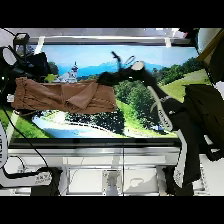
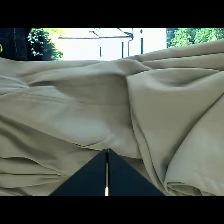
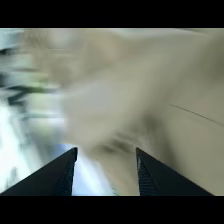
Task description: Fold the clothes and pants, and hang the long-sleeved shirts on hangers.
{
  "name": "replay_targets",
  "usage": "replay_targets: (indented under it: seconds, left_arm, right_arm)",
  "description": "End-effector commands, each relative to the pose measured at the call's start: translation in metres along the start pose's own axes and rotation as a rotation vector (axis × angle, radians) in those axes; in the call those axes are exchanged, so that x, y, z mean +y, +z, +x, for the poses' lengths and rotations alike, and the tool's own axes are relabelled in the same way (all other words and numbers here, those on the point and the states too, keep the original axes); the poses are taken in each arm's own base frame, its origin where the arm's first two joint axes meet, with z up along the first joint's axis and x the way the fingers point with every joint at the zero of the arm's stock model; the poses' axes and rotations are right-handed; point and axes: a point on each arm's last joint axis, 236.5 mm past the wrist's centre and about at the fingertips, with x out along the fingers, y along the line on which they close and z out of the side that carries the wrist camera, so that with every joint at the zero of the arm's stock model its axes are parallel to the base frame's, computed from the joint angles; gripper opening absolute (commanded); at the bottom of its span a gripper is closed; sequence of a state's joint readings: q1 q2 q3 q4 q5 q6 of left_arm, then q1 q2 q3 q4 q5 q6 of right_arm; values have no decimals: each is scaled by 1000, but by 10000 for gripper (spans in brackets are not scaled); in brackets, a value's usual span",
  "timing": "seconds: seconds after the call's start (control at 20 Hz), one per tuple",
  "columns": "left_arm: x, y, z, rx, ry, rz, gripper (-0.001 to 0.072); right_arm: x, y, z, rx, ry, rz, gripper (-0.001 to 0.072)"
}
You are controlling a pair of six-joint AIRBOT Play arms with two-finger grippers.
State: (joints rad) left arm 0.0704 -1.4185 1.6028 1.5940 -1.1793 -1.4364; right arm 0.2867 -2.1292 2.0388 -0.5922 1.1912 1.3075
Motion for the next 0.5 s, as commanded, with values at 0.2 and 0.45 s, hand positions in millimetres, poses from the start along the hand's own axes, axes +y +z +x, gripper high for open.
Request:
replay_targets:
  seconds: [0.2,0.45]
  left_arm:
    - [0,-1,0,4,-1,-1,18]
    - [0,-1,0,4,-1,-1,18]
  right_arm:
    - [-108,-25,-17,62,-237,164,712]
    - [-115,-29,-3,55,-243,251,691]
